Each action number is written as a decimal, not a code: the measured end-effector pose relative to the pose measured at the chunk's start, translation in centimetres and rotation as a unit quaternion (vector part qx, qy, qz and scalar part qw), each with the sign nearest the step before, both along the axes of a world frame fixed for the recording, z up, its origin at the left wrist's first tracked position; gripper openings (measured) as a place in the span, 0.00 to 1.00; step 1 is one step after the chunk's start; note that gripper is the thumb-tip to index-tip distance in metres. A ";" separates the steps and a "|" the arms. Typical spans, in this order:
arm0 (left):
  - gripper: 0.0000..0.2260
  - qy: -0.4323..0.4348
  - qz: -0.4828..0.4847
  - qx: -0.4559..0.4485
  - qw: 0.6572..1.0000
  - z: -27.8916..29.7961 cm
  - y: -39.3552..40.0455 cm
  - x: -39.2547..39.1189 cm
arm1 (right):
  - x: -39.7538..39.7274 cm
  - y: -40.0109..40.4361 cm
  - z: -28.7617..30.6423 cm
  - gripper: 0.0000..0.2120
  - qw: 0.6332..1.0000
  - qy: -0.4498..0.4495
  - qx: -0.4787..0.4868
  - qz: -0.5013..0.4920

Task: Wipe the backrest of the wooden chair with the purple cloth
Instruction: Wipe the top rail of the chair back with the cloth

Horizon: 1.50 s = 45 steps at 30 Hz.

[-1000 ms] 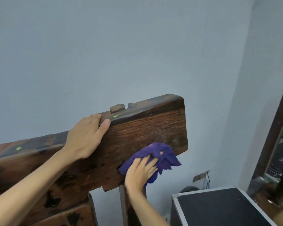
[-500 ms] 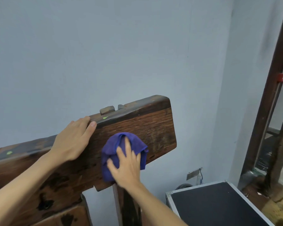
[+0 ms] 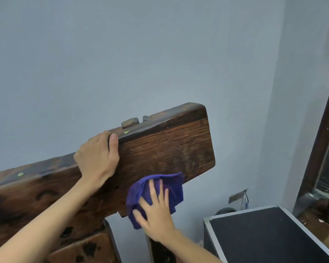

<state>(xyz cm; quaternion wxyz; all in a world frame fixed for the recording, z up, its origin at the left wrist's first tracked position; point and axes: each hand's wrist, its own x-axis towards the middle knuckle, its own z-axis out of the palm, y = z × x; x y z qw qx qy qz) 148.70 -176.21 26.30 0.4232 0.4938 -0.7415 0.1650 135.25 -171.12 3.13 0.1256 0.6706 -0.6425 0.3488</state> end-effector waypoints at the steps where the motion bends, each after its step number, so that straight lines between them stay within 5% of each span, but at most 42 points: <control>1: 0.19 0.005 -0.002 -0.002 1.000 0.0 0.0 0.0 | 0.1 -0.1 0.3 0.27 0.996 0.050 0.020 0.066; 5: 0.25 0.009 -0.005 -0.024 1.000 -0.3 -0.4 0.6 | -4.4 -1.5 6.6 0.27 0.974 0.100 0.024 0.204; 8: 0.25 0.007 -0.016 -0.059 0.998 -0.3 -0.2 0.7 | -11.5 -2.8 12.9 0.28 0.984 0.019 -0.178 0.010; 10: 0.22 0.014 -0.011 -0.073 0.997 -0.2 -0.1 0.2 | -15.7 -3.8 16.3 0.27 0.952 -0.056 -0.258 -0.156; 14: 0.18 0.040 0.016 -0.081 0.996 -0.3 -0.5 -0.7 | -15.3 -6.0 13.8 0.25 0.894 -0.205 -0.265 -0.296; 16: 0.18 0.045 0.011 -0.092 0.995 -0.3 -0.6 -0.9 | -11.6 -5.9 8.3 0.27 0.895 -0.212 -0.227 -0.320; 20: 0.25 0.043 0.001 -0.062 0.997 0.1 -0.8 -0.5 | -4.2 -3.8 0.9 0.43 0.911 -0.272 -0.165 -0.263; 22: 0.31 -0.002 0.035 -0.024 0.999 0.2 -1.2 -0.1 | 0.0 -3.3 0.4 0.29 0.931 -0.248 -0.155 -0.217; 24: 0.38 -0.030 0.050 0.005 0.998 0.7 -1.4 0.6 | 4.2 -2.6 1.0 0.21 0.978 -0.126 -0.113 -0.124; 26: 0.41 0.007 0.017 0.017 1.000 0.9 -1.5 1.4 | 7.1 -2.6 1.6 0.22 0.996 -0.055 -0.069 -0.005; 28: 0.39 0.038 -0.037 0.016 0.998 1.5 -1.4 2.2 | 8.5 -2.5 3.5 0.26 0.992 -0.081 -0.066 0.069; 32: 0.38 0.060 -0.078 0.085 0.991 3.0 -2.1 3.2 | 7.1 -3.4 9.5 0.26 0.984 -0.089 -0.126 0.088; 35: 0.43 0.193 -0.149 0.201 0.949 3.6 -1.9 3.7 | 4.7 -4.7 15.2 0.28 0.982 -0.036 -0.180 0.040; 37: 0.42 0.303 -0.221 0.289 0.881 4.2 -1.7 3.9 | 3.2 -5.3 16.5 0.30 0.977 0.009 -0.210 0.016; 39: 0.44 0.379 -0.301 0.372 0.792 5.1 -1.5 4.6 | 1.7 -5.3 14.9 0.31 0.976 0.016 -0.218 -0.004; 45: 0.44 0.421 -0.489 0.389 0.658 5.7 -0.7 7.6 | -4.3 -2.8 5.4 0.26 0.988 -0.039 -0.092 -0.115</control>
